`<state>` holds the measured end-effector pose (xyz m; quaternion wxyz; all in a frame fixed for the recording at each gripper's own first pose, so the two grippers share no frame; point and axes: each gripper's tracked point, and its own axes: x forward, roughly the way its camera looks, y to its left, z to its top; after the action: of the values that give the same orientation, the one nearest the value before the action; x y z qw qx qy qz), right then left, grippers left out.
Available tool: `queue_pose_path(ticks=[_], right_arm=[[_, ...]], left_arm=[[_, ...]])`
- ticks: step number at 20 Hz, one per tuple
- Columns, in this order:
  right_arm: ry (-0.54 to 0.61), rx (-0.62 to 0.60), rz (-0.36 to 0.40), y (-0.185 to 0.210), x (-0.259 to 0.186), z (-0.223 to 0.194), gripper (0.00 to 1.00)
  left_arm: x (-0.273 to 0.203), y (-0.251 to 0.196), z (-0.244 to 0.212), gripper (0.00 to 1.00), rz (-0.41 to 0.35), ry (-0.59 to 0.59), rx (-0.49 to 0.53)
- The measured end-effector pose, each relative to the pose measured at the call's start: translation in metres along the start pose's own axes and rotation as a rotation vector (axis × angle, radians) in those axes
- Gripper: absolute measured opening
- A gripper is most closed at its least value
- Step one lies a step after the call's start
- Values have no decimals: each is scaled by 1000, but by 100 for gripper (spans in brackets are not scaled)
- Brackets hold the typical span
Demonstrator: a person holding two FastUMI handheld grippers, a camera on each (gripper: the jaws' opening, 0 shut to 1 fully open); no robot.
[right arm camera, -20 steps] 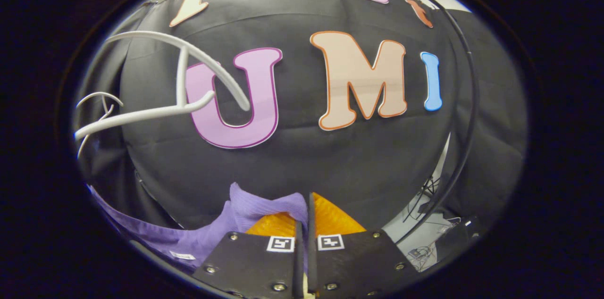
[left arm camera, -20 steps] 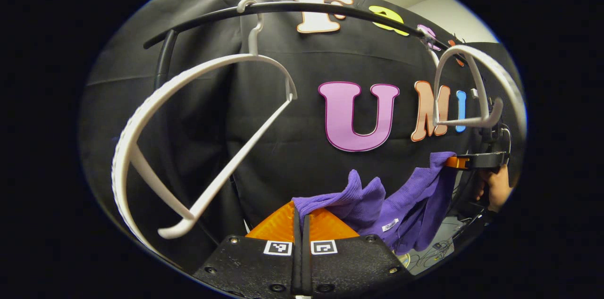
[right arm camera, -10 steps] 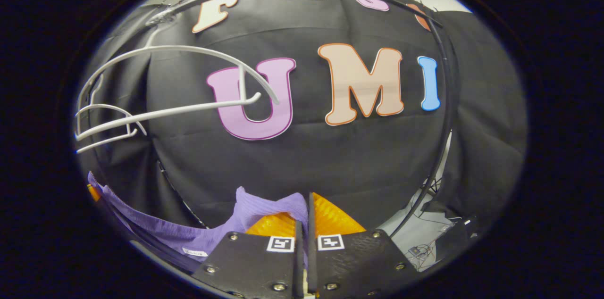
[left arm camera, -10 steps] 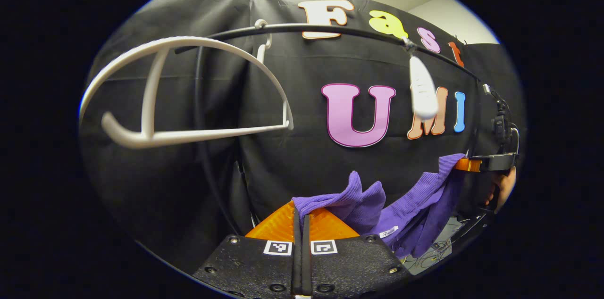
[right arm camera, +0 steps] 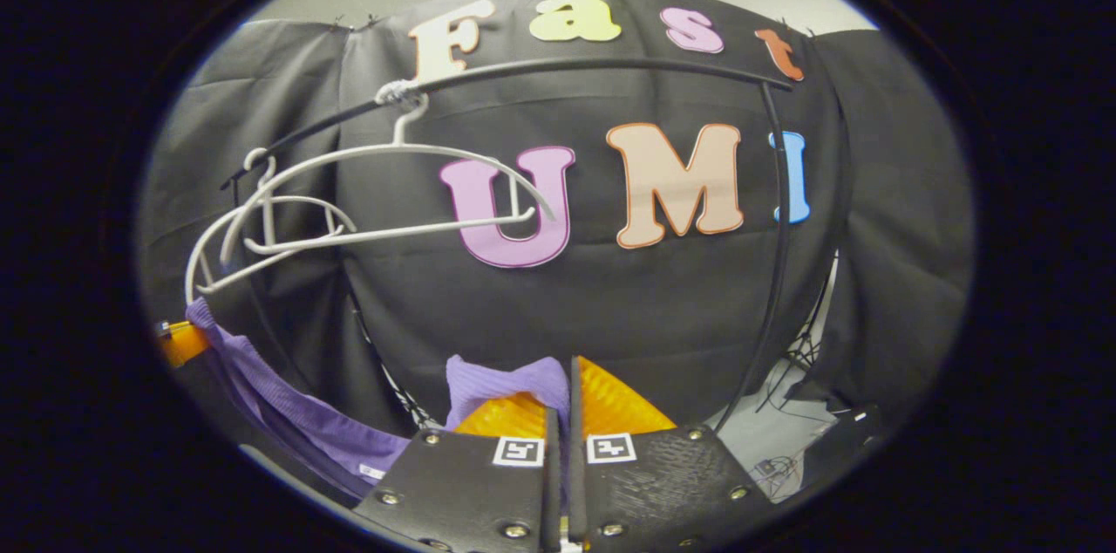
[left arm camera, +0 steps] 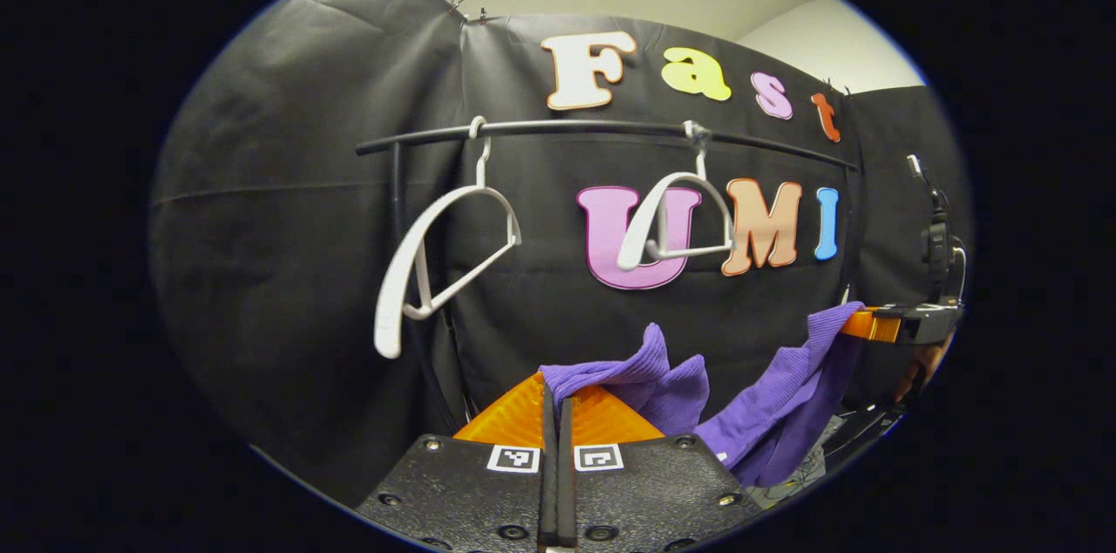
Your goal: Grasp the clothes on the hanger with both hands and then place them into the laundry hamper below.
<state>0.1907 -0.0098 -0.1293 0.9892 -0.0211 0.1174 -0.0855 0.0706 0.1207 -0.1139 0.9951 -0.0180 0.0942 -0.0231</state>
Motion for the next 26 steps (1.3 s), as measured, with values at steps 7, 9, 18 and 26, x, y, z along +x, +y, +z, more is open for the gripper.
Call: queue_pose_path(ticks=[7, 9, 18, 26], right_arm=[[-69, 45, 63, 21, -76, 23, 4], [-85, 66, 80, 26, -86, 37, 4], [-167, 127, 40, -5, -90, 102, 4], [-126, 130, -33, -35, -31, 88, 4]], left_arm=[[-24, -74, 28, 0, -97, -10, -59], [-26, -90, 43, 2, -134, -25, -45], [11, -152, 96, 0, -263, -114, -58], [80, -186, 61, 1, -313, -53, -30]])
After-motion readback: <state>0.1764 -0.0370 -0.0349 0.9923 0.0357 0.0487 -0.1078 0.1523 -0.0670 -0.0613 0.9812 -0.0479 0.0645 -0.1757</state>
